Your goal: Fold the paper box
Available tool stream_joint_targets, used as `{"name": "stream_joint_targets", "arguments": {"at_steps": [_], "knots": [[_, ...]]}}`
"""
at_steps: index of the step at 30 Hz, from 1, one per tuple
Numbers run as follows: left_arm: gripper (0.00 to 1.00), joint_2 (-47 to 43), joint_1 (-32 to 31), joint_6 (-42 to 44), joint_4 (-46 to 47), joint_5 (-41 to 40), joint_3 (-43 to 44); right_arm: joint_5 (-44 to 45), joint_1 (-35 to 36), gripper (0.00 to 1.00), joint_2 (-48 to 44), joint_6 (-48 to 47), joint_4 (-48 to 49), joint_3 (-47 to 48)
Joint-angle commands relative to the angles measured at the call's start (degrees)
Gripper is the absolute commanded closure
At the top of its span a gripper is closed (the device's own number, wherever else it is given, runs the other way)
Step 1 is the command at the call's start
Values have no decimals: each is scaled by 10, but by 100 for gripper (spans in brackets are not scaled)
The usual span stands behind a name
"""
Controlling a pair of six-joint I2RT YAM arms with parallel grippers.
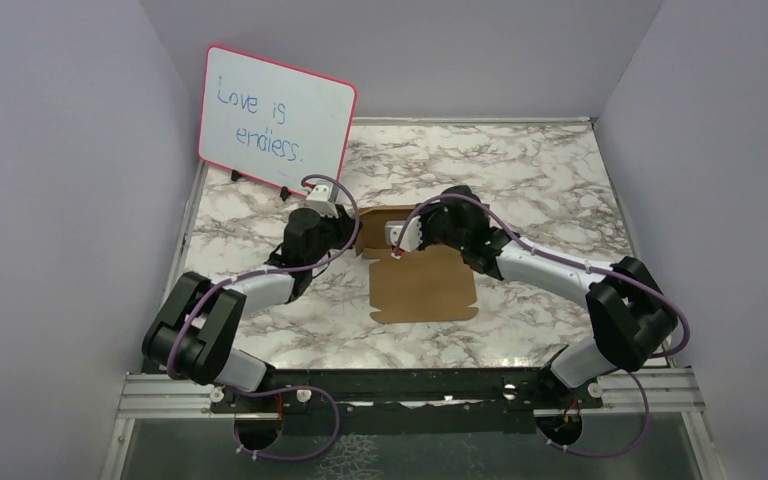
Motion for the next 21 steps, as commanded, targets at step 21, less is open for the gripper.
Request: {"name": "stream_joint_targets", "arguments": {"at_steps": [21], "knots": [[92,-72,-53,51,11,14,-42,42,13,99,43,-4,122,-19]]}}
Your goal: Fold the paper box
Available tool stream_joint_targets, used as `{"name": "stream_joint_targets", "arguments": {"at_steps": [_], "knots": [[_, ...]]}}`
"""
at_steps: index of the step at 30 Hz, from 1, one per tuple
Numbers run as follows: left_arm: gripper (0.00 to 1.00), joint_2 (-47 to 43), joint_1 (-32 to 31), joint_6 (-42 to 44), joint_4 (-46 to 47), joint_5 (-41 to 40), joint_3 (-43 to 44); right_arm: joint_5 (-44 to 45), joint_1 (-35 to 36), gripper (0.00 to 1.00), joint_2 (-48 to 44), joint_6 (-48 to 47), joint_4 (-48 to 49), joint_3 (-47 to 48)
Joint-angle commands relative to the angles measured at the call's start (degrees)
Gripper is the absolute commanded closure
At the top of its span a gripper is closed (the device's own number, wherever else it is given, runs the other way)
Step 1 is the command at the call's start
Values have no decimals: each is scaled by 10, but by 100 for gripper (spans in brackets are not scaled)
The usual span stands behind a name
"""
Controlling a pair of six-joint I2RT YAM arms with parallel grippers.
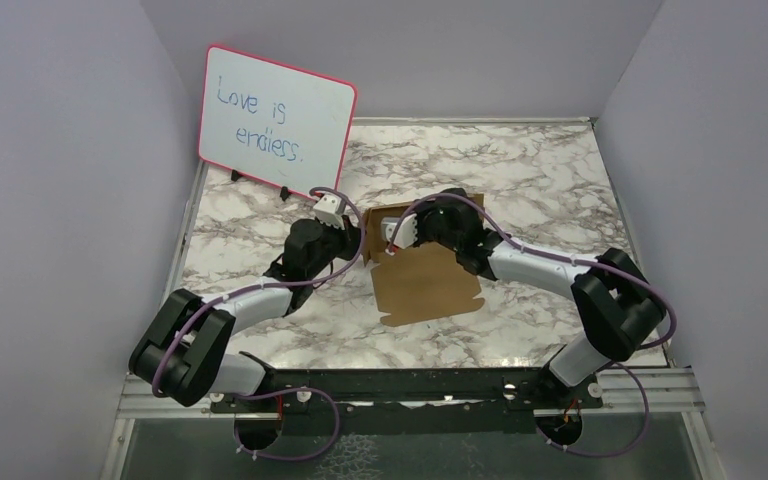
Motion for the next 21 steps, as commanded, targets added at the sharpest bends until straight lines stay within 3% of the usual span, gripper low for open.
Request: {"name": "stream_joint_targets", "arguments": {"at_steps": [1,14,21], "knots": [[92,-8,-9,4,16,19,-6,1,8,99,0,-19,62,-26],[89,19,-41,-2,16,11,-3,12,33,99,-16,-107,191,-121],[86,24,-57,-5,15,0,-11,74,67,98,-3,-187,338,-183]]}}
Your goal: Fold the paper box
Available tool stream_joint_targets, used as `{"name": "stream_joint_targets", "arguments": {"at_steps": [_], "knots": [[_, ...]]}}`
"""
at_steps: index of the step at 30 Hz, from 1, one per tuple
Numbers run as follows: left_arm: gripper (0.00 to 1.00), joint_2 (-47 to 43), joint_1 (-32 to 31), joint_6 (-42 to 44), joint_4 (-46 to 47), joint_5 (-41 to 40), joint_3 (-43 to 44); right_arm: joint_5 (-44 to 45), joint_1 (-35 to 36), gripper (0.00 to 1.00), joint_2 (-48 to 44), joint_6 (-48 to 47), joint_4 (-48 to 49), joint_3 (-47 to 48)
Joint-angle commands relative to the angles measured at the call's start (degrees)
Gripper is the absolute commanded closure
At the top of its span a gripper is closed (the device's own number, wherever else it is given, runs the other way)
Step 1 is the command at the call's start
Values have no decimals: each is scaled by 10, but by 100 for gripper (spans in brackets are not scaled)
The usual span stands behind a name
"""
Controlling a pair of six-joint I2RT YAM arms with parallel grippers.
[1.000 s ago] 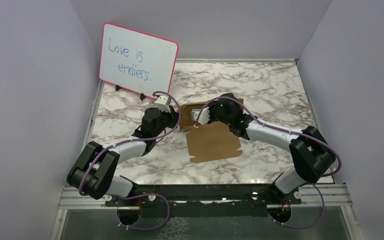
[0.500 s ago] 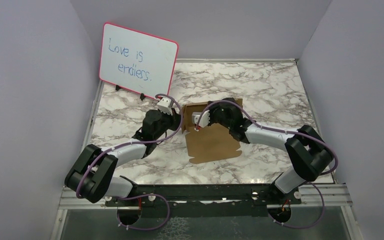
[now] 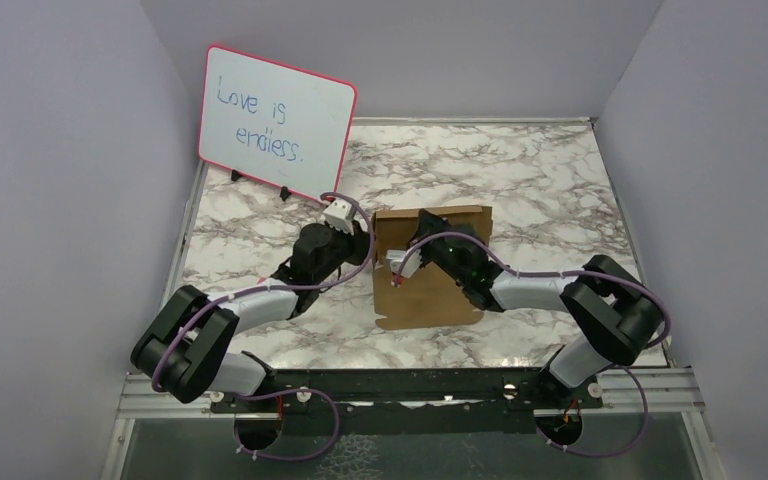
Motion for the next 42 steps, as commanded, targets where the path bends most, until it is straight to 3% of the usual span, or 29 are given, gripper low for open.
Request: {"name": "stream_joint_targets", "arguments": {"at_steps": [1,7,12,22,31,37,42], "knots": [[85,12,-21,-9,2,13,-11,18,35,98,12,-73,130,-42],[81,-7,-22,-8,-3,5,-28,63,71,98,59,-145,269,-102],[76,-24,-22,-1,-14,-2,-33,90,89,99,91,-153,316,-110],[59,-95,-20,25,-30,-19,-34,101,92,99,93,-164,331,-112],[49,-159,26,13,-22,-43,-34,107,94,99,105,-167,350,-114],[48,-189,99,-45,37,-79,-79,107,97,99,104,-168,349,-113],[49,-139,129,-50,40,-63,-72,107,98,99,102,-169,350,-111]]}}
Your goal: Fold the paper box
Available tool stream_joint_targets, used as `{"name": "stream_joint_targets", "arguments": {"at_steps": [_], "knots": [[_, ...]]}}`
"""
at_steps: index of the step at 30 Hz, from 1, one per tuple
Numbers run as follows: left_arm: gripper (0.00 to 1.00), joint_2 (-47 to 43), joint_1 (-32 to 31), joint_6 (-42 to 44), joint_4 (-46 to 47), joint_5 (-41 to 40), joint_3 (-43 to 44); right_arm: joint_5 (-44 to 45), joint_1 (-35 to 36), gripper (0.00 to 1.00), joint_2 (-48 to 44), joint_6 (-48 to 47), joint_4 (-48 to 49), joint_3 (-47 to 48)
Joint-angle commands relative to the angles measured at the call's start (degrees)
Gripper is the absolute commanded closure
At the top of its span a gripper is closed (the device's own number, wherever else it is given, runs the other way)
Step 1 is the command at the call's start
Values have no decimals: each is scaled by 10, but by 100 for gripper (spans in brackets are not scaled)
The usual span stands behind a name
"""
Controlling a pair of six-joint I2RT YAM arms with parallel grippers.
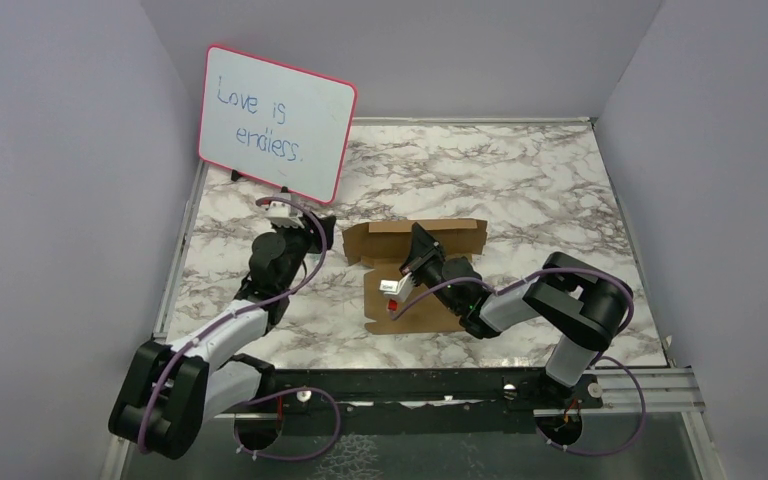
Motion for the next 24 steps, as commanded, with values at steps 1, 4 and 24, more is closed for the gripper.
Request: {"name": "stream_joint_targets", "arguments": {"at_steps": [1,4,24], "knots": [[49,51,19,-19,30,5,7,0,8,99,15,-17,61,-9],[49,98,39,-13,26,13,16,0,9,99,13,-17,61,-9],[52,140,9,13,20,212,29,3,10,98,-5,1,43,13]]}}
